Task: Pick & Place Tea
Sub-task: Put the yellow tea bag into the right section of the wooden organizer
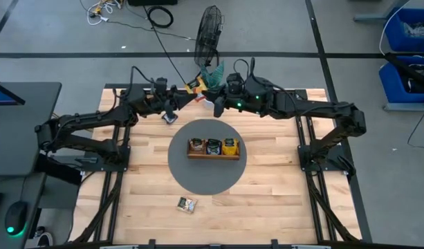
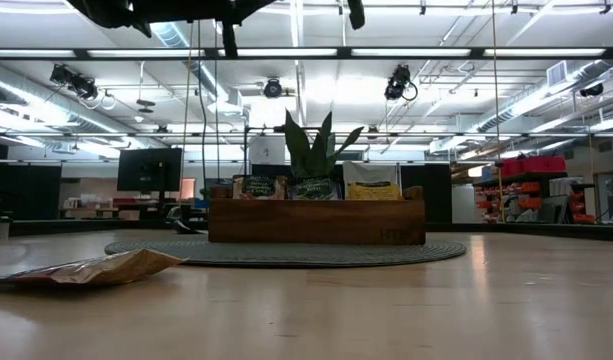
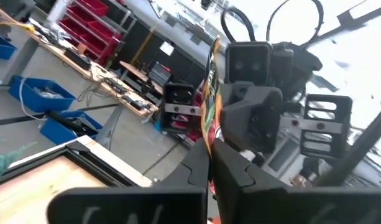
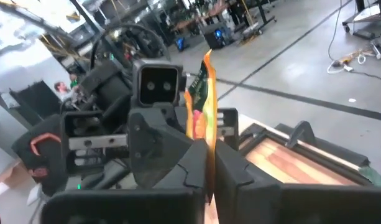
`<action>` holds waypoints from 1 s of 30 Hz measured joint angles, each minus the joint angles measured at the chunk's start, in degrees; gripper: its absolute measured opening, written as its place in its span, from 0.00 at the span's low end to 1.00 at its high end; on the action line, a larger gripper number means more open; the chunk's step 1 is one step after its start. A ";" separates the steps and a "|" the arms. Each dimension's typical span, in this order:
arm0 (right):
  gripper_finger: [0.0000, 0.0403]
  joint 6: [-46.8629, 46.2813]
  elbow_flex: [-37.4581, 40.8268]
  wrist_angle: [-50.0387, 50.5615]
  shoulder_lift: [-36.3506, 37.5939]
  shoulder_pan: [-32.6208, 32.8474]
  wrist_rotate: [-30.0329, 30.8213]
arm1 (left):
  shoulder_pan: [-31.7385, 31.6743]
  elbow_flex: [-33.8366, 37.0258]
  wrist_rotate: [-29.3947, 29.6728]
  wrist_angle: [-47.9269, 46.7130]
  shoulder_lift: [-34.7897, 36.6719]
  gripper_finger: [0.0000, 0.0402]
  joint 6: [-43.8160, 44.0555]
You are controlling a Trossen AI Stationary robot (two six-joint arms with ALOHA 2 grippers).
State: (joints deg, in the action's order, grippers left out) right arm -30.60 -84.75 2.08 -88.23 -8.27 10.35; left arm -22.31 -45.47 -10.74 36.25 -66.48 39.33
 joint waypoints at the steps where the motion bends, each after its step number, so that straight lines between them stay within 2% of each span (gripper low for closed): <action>1: 0.05 0.45 0.00 1.10 0.28 -0.20 -0.68 | 0.00 0.00 -0.73 -0.17 0.00 0.02 -0.24; 5: 0.15 2.42 0.00 5.61 1.99 -0.37 -4.28 | -0.10 0.00 -3.90 -1.06 0.02 0.01 -1.00; 12: 0.32 6.02 0.00 14.94 5.72 -1.01 -6.35 | -0.13 0.00 -9.79 -6.41 0.07 0.01 -2.88; 15: 0.37 8.62 0.00 17.39 6.75 -2.11 -12.32 | -0.04 0.00 -10.71 -11.18 0.07 0.01 -4.30; 19: 0.40 8.58 0.00 19.09 6.75 -3.40 -17.37 | 1.18 0.00 -10.63 -16.27 0.04 0.01 -8.10; 27: 0.45 11.87 0.00 21.63 6.73 -4.75 -18.08 | 4.98 0.00 -9.80 -21.22 0.04 0.01 -14.85; 30: 0.46 12.89 0.00 21.01 6.13 -4.75 -22.09 | 5.87 0.00 -8.77 -23.86 0.04 0.01 -16.44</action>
State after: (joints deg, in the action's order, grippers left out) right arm -17.71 -84.75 23.09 -82.09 -13.02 -11.74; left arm -16.43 -45.47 -19.51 12.39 -66.43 22.88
